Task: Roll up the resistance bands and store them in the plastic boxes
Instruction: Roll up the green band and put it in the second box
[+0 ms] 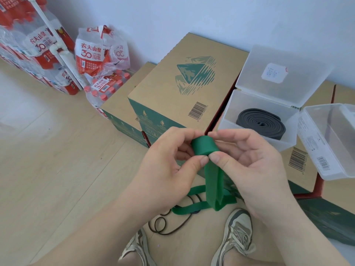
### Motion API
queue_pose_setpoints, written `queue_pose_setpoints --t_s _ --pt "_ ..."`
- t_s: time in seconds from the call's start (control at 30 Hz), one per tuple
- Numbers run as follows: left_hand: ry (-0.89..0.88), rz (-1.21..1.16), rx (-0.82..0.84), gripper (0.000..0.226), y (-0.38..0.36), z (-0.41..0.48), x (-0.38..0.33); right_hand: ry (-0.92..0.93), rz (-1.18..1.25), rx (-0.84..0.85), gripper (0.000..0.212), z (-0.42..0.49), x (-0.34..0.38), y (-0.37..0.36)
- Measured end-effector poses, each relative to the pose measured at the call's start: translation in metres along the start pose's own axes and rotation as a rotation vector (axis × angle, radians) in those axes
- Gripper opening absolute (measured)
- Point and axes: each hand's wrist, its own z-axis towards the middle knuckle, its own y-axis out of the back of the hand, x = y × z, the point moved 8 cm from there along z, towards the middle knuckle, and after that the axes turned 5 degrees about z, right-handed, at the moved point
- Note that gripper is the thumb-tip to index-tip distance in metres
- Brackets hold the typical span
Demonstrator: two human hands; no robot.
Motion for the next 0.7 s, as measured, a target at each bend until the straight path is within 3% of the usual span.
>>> queue_pose_setpoints --t_s 0.17,0.3,0.37,0.43,0.57,0.63,0.7 --pt "0.087 -0.377 0.025 0.039 0.000 0.001 0.000 -0.026 0.077 0.009 0.020 0.003 0.003 0.002" --pt "0.083 -0.467 0.038 0.042 -0.003 0.000 -0.006 0.022 0.070 0.005 0.022 0.003 0.011 0.004" --pt "0.096 -0.382 0.029 0.044 -0.003 -0.001 -0.005 0.054 -0.005 0.000 0.019 0.002 0.012 0.003" --pt "0.062 -0.115 -0.014 0.046 0.002 -0.001 -0.003 0.099 -0.128 0.013 0.026 0.000 0.011 0.001" --pt "-0.147 0.383 -0.036 0.048 0.003 -0.004 -0.017 0.316 -0.647 0.137 0.020 -0.006 0.013 -0.015" --pt "-0.151 0.428 -0.028 0.040 0.002 -0.005 -0.018 0.373 -0.741 0.153 0.018 -0.009 0.013 -0.019" --pt "-0.029 0.231 -0.034 0.035 0.005 -0.003 -0.010 0.302 -0.625 0.079 0.019 -0.008 0.014 -0.012"
